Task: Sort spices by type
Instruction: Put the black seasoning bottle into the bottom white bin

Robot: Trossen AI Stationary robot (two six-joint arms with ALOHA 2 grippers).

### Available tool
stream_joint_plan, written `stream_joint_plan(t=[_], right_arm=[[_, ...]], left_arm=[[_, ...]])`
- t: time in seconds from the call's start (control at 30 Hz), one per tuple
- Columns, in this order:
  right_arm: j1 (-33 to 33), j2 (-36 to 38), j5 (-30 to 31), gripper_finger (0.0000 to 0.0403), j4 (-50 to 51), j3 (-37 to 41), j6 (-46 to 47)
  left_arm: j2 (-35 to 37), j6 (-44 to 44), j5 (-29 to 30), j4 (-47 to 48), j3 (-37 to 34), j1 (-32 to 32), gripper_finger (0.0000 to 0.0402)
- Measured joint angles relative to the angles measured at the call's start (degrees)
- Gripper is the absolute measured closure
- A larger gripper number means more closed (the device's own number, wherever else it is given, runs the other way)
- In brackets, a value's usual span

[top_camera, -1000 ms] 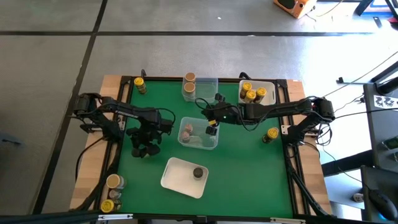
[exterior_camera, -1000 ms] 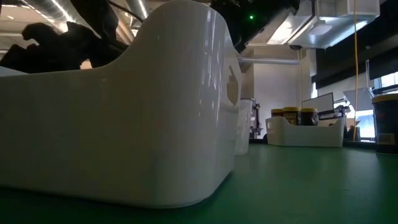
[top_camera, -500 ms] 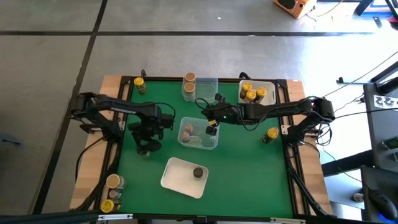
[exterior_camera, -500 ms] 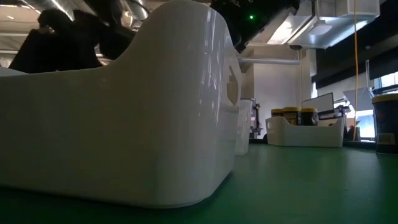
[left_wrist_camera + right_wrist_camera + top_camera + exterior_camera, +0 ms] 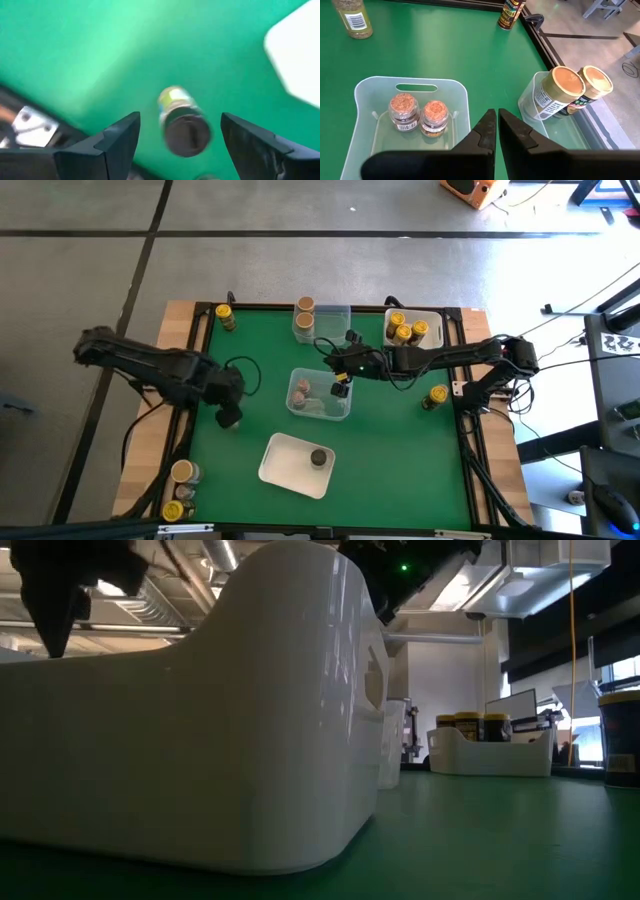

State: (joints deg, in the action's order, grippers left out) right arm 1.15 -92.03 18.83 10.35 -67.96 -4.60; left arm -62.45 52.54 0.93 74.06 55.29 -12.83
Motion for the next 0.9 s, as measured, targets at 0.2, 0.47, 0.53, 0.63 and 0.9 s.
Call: stream_joint_plan(t=[0.2, 0.47, 0.53, 0.63, 0.9], right_arm=[[0.0, 0.0, -0.9, 0.0382, -0.76, -0.02, 0.1], [0.0, 0.02, -1.97, 0.0382, -1.7, -0.02, 0.22], [0.0, 0.01, -1.97, 0.0382, -1.66, -0.02, 0.24], [0.0, -0.37, -1.98, 0.0382, -1.48, -0.03, 0.14], [0.0, -1.03, -1.95, 0.0382, -1.38, -0.06, -0.16]], left_arm=[[2.28, 3.44, 5.18, -3.48, 0.0, -7.41, 0.0129], [2.05, 4.73, 6.64, -3.75, 0.0, -8.84, 0.0129], [1.94, 4.33, 6.67, -3.84, 0.0, -8.42, 0.0129], [0.61, 4.6, 6.58, -3.46, -0.06, -8.24, 0.0124], [-4.12, 2.04, 2.63, -2.75, -0.76, -10.15, 0.005]])
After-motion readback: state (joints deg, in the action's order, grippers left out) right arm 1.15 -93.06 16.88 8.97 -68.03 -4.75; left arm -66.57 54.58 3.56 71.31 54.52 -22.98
